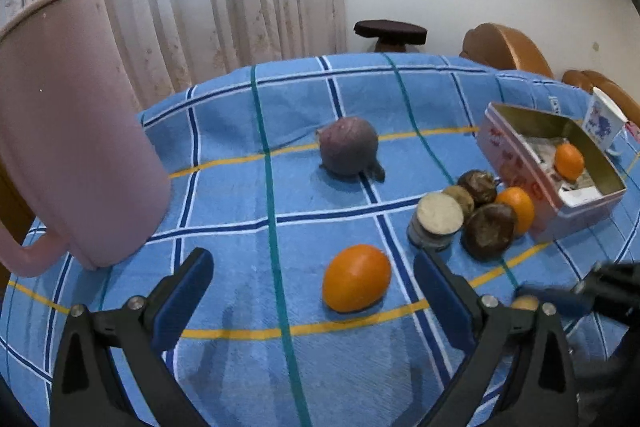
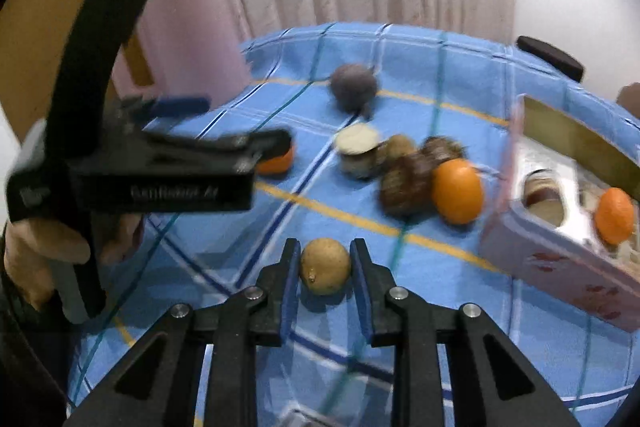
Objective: Organize fruits
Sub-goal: 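Grasp an orange with the left tool, then place the kiwi-like fruit in the tin with the right tool while the left tool places the orange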
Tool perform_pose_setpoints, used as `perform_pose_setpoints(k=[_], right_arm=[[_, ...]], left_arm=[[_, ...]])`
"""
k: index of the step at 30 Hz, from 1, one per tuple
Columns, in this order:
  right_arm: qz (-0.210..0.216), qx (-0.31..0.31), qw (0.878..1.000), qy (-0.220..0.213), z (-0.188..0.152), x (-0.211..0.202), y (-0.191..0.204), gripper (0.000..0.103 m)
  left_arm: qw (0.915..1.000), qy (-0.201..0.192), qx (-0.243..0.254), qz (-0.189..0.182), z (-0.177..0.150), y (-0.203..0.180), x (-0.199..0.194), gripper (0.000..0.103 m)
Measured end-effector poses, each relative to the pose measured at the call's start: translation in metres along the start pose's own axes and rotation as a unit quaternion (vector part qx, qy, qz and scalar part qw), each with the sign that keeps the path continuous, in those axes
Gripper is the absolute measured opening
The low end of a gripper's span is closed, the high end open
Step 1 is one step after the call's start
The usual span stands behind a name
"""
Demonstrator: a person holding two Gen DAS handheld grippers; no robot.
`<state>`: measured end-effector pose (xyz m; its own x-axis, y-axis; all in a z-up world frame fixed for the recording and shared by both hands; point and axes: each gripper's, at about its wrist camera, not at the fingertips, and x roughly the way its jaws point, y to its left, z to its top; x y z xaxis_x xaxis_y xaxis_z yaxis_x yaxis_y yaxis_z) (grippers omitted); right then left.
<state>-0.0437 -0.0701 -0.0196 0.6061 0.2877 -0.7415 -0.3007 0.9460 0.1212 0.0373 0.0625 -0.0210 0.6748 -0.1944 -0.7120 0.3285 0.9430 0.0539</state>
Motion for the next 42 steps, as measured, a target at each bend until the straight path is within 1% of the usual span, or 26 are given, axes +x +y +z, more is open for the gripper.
perform_pose_setpoints(k=[1,2,3,5,7,9,11,13,14,15,18,23,28,30,34,37,42], right_arm=[[-0.002,0.006,1.000,-0.007,0.002,-0.003,-0.005,0.027],[-0.003,0.012,1.000,-0.013,0.002,-0.007,-0.010,0.027],[-0.003,0.018,1.000,-0.017,0.003,-0.010,-0.014,0.027],[-0.005,0.023,0.999,-0.022,0.003,-0.013,-0.020,0.027],[-0.004,0.025,0.999,-0.021,0.002,-0.015,-0.023,0.027],[-0.003,0.028,0.999,-0.018,0.001,-0.016,-0.024,0.027],[-0.002,0.031,0.999,-0.014,0.000,-0.015,-0.025,0.027],[-0.003,0.033,0.999,-0.016,0.001,-0.016,-0.026,0.027],[-0.006,0.033,0.999,-0.020,0.001,-0.017,-0.026,0.027],[-0.006,0.035,0.999,-0.025,0.001,-0.019,-0.027,0.027],[-0.009,0.044,0.998,-0.038,0.001,-0.023,-0.031,0.027],[-0.008,0.061,0.996,-0.070,0.003,-0.039,-0.042,0.027],[-0.026,0.063,0.991,-0.115,0.007,-0.062,-0.056,0.027],[-0.028,0.066,0.989,-0.129,0.009,-0.070,-0.065,0.027],[-0.034,0.068,0.986,-0.150,0.009,-0.082,-0.082,0.027],[-0.057,0.068,0.983,-0.162,0.009,-0.090,-0.096,0.027],[-0.097,0.078,0.977,-0.175,0.008,-0.100,-0.123,0.027]], left_arm=[[0.9999,0.004,-0.008,-0.006,-0.001,0.000,0.003,0.097],[0.9998,0.011,-0.008,-0.011,-0.001,-0.001,0.006,0.092],[0.9997,0.019,-0.006,-0.015,-0.002,-0.002,0.010,0.089],[0.9995,0.030,0.003,-0.007,-0.004,-0.008,0.018,0.088],[0.9987,0.050,0.010,-0.005,-0.004,-0.012,0.028,0.080],[0.9984,0.052,-0.008,-0.021,-0.003,-0.007,0.029,0.074],[0.9981,0.052,-0.022,-0.024,-0.003,-0.003,0.030,0.068],[0.9982,0.048,-0.022,-0.029,-0.003,-0.002,0.028,0.058],[0.9982,0.045,-0.021,-0.033,-0.003,-0.003,0.027,0.047],[0.9980,0.041,-0.022,-0.042,-0.002,-0.004,0.026,0.038],[0.9985,0.037,-0.025,-0.031,-0.004,-0.002,0.025,0.038],[0.9983,0.019,-0.048,-0.026,-0.002,0.005,0.019,0.038],[0.9965,-0.043,-0.071,-0.008,0.003,0.006,0.002,0.038],[0.9948,-0.068,-0.074,-0.014,0.005,0.002,-0.006,0.038],[0.9929,-0.093,-0.068,-0.029,0.010,-0.018,-0.013,0.038],[0.9922,-0.106,-0.056,-0.033,0.013,-0.038,-0.017,0.038],[0.9911,-0.116,-0.032,-0.057,0.022,-0.082,-0.022,0.038]])
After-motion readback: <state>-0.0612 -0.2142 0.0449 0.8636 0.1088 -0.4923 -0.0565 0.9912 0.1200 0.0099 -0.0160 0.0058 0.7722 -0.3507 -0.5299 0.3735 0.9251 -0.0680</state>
